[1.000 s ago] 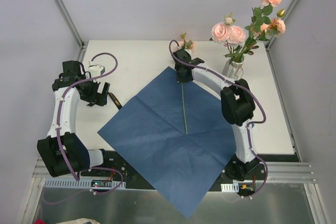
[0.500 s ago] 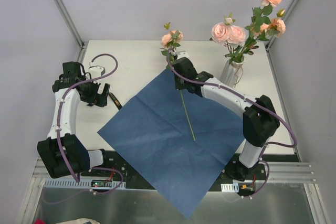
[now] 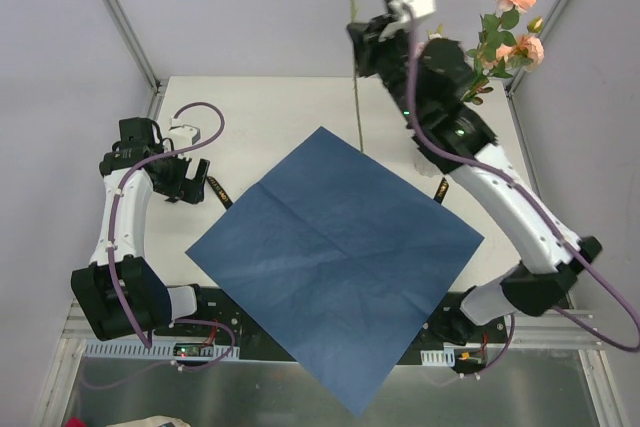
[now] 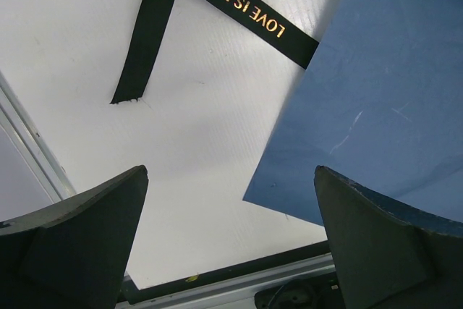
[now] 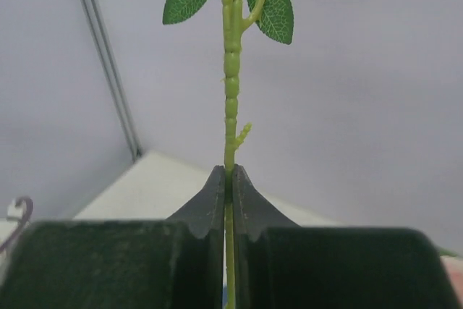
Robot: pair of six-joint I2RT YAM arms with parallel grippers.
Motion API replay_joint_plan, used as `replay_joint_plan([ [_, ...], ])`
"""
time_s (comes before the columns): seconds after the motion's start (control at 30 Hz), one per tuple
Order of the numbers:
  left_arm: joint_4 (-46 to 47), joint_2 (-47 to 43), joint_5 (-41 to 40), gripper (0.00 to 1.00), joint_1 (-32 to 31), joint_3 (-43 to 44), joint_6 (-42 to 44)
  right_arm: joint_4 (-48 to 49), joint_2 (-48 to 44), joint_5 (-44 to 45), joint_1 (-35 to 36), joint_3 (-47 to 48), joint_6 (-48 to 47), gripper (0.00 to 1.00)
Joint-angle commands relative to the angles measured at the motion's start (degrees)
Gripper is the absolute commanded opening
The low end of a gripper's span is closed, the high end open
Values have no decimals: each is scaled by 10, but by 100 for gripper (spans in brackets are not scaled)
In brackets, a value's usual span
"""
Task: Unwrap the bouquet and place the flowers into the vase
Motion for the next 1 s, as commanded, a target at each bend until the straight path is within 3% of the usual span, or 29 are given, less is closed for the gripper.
replay_joint_plan([
  [0.0, -11, -14, 11, 99, 5, 20, 3, 198, -93, 4, -26, -30, -100, 1],
  [0.1, -13, -11, 13, 99, 5, 29, -1, 279, -137, 10, -56, -81, -123, 1],
  [0.43, -16, -1, 14, 99, 5, 38, -1, 291, -254, 9, -192, -166, -100, 1],
  [0.63, -16, 10, 22, 99, 5, 48, -7, 277, -246, 18, -258, -172, -89, 1],
  [0.97, -16, 23, 22, 99, 5, 53, -5, 355, -213, 6, -337, -240, -17, 1],
])
